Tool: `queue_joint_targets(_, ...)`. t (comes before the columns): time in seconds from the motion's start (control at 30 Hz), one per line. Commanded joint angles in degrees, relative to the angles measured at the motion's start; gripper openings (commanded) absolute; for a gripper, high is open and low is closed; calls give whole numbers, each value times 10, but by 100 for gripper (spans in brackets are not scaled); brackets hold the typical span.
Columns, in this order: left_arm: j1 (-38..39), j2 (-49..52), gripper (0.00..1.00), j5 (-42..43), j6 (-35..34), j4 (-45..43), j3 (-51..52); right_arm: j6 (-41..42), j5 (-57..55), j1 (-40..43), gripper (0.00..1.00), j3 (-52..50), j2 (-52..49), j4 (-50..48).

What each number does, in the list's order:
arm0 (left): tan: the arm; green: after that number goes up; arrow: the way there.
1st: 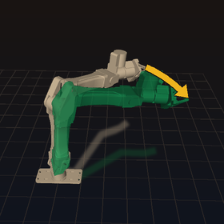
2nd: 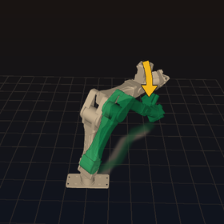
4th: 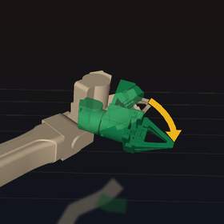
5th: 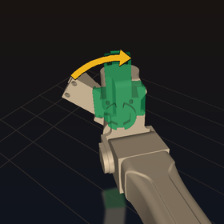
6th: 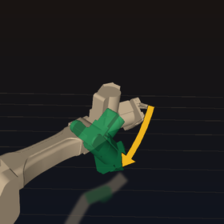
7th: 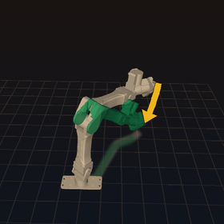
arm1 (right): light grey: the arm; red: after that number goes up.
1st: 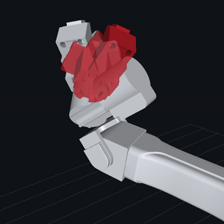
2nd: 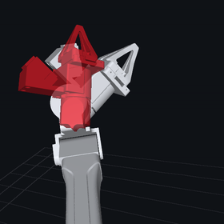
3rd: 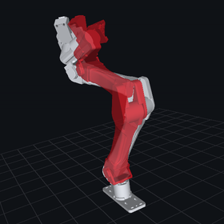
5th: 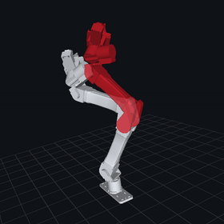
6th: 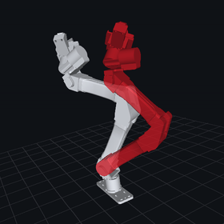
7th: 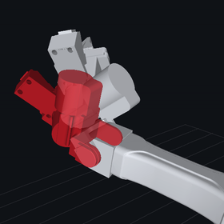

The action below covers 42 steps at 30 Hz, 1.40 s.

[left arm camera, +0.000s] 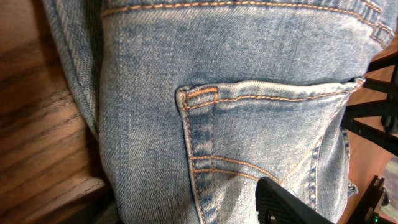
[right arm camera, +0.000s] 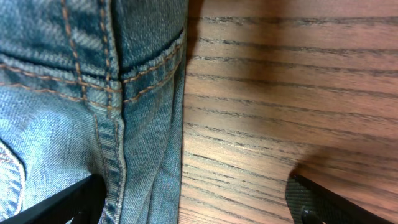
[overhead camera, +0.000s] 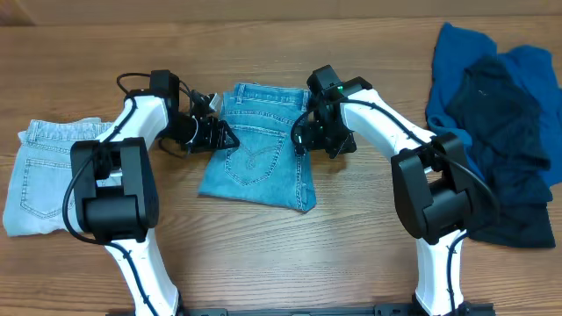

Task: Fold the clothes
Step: 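Grasp both sides of the folded jeans with left and right grippers, then carry the folded jeans left with the left gripper onto the left stack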

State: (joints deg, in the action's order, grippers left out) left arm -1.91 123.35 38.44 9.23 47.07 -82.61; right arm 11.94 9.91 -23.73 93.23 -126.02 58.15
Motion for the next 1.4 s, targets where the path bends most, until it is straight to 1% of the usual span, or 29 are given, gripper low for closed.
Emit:
queue_joint_targets(0.0, 14, 48, 63, -24, 15, -34, 56, 3, -75, 9, 96, -49, -84, 16)
queue_joint_targets(0.13, 27, 48, 62, 43, 15, -65, 61, 3, -75, 9, 96, -49, -84, 21)
queue_joint_targets(0.2, 39, 48, 57, 51, 16, -69, 61, 3, -75, 9, 96, -49, -84, 22)
queue_joint_targets(0.23, 50, 48, 47, 51, 25, -69, 61, 3, -75, 9, 96, -49, -84, 22)
queue_joint_targets(0.3, 64, 48, 31, 51, 29, -69, 61, 3, -75, 9, 96, -49, -84, 22)
queue_joint_targets(0.33, 68, 48, 15, 51, 33, -69, 60, 3, -75, 9, 96, -49, -84, 22)
queue_joint_targets(0.37, 68, 48, 6, 51, 32, -68, 60, 3, -75, 9, 96, -49, -84, 22)
queue_joint_targets(0.4, 67, 48, 4, 51, 32, -67, 59, 3, -75, 9, 96, -49, -84, 22)
queue_joint_targets(0.53, 42, 35, 4, 50, 32, -44, 55, 3, -77, 9, 94, -47, -84, 25)
queue_joint_targets(0.6, 27, 19, 4, 40, 33, -21, 44, 3, -85, 10, 93, -23, -82, 56)
queue_joint_targets(0.67, 6, -19, 4, -32, 22, 19, 21, 3, -106, 11, 93, 35, -59, 114)
queue_joint_targets(0.73, -13, -64, 4, -123, -13, 64, -9, 3, -125, 11, 95, 101, -12, 158)
queue_joint_targets(0.87, -52, -159, 4, -206, -31, 110, -52, 2, -129, 15, 98, 199, 59, 205)
queue_joint_targets(0.97, -91, -247, 4, -302, -41, 125, -69, 2, -129, 30, 98, 254, 101, 249)
queue_joint_targets(1.07, -122, -297, 4, -379, -42, 124, -69, -4, -129, 42, 99, 259, 130, 270)
queue_joint_targets(1.1, -134, -310, 4, -422, -42, 124, -69, -4, -135, 47, 99, 259, 136, 278)
queue_joint_targets(1.17, -147, -324, 5, -478, -40, 124, -69, -5, -144, 52, 99, 259, 136, 288)
queue_joint_targets(1.3, -157, -324, 10, -522, -14, 115, -69, -5, -144, 55, 99, 259, 136, 293)
queue_joint_targets(1.37, -161, -324, 7, -557, 16, 102, -69, -4, -144, 55, 99, 259, 136, 294)
